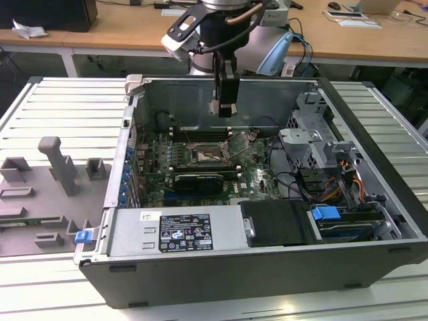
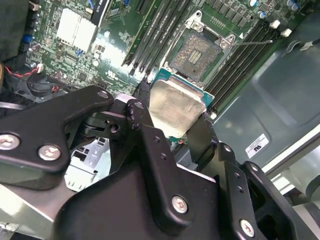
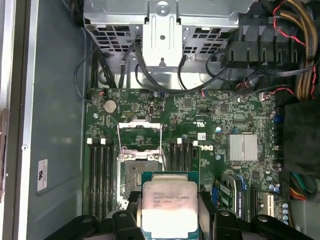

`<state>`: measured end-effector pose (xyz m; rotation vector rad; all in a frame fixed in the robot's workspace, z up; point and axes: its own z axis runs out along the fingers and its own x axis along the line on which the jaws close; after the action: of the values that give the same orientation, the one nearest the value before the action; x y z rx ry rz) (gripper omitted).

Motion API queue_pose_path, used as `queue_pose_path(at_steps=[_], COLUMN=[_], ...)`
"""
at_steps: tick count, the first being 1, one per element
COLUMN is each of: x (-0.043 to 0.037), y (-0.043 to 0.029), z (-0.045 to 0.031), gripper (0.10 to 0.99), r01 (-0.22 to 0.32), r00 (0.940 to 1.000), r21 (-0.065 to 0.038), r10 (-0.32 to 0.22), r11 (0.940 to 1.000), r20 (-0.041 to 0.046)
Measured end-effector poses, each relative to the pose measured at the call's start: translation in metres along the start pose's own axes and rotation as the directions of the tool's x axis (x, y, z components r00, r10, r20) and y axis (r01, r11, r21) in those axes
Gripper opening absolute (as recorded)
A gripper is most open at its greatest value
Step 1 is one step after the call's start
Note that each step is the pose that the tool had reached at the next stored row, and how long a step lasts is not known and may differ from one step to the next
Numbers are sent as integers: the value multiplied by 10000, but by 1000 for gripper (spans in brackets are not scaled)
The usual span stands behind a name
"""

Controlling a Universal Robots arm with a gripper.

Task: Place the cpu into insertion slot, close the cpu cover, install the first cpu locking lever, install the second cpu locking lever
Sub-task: 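Place the cpu into insertion slot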

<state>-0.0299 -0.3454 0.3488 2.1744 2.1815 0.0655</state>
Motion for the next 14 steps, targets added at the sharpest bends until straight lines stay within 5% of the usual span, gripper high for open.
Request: queue_pose_path(at_steps=[4,8,14], x=[2,2,6], y=[-6,-10,-18], z=[83,128,249], gripper=[537,537,537], r01=[0,-10,-8], r00=[10000,9999,9999], r21=[65,66,67], r10=[0,11,9], r11=[10000,10000,10000], r20=[-8,-146,-155])
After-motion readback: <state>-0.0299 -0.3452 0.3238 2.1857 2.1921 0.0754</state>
